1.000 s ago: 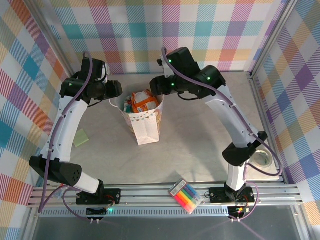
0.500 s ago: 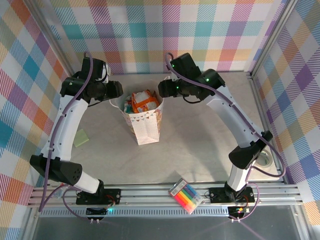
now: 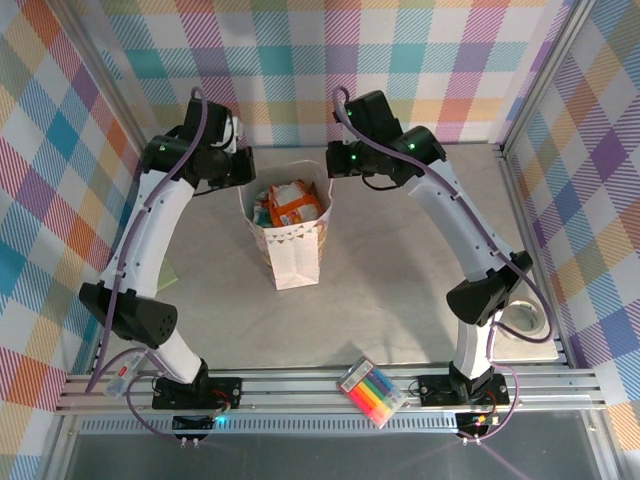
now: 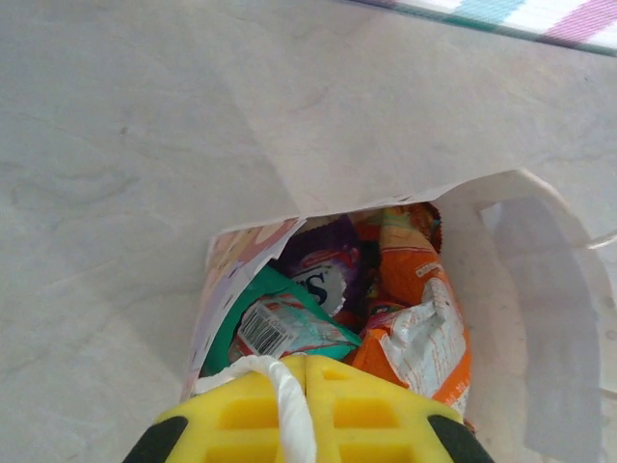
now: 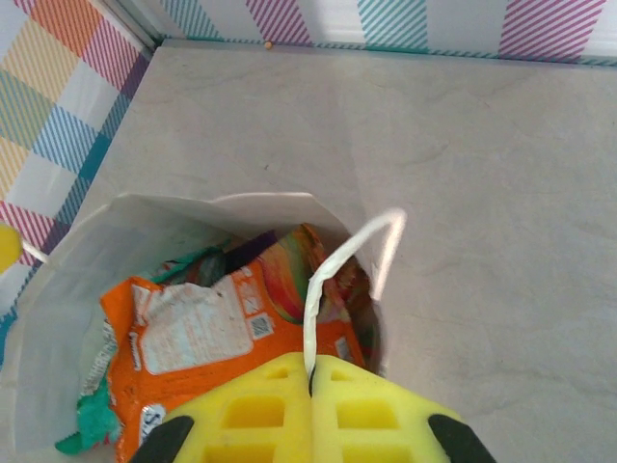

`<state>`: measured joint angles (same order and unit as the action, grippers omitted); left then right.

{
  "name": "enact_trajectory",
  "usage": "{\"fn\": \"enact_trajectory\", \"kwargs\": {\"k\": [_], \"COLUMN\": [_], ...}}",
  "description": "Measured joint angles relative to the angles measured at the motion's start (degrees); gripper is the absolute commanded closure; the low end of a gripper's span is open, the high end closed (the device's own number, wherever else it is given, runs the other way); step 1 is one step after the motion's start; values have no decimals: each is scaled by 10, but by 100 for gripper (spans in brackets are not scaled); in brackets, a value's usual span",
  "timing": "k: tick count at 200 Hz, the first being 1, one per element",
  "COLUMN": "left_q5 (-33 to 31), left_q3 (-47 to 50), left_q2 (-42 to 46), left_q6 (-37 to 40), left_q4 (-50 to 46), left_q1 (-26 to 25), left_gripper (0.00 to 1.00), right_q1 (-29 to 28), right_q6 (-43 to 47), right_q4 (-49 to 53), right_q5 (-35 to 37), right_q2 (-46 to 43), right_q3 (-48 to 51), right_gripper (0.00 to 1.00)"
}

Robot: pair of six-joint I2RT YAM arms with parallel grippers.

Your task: Place the snacks into the paper bag

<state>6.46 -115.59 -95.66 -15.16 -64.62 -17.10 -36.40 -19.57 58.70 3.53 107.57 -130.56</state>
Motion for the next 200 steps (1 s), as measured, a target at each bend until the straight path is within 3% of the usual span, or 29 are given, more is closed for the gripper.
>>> {"fn": "enact_trajectory", "kwargs": {"k": [66,121,164,177,200], "left_q5": [30,30,30,30,27], "left_q3": [-122,-170,-174,-174,-174], "left_q2": [-99,-137,-141,-142,-145], "left_q6": [-9,-22,-33,-33,-33], "left_q4": [4,7,7,7,4], "left_q1": [-30,-59,-62,-63,-64], "left_gripper": [100,100,100,92,72], "right_q1": [53,80,91,95,99], "right_q6": [10,21,21,20,16], "right_q4": [22,37,25,17,1], "right_q5": [-27,-28,-31,-35,-46], "right_q2": [0,0,-33,-48,-70], "right_q3": [-21,-30,19,41,83], "right_gripper": [100,100,100,100,86]}}
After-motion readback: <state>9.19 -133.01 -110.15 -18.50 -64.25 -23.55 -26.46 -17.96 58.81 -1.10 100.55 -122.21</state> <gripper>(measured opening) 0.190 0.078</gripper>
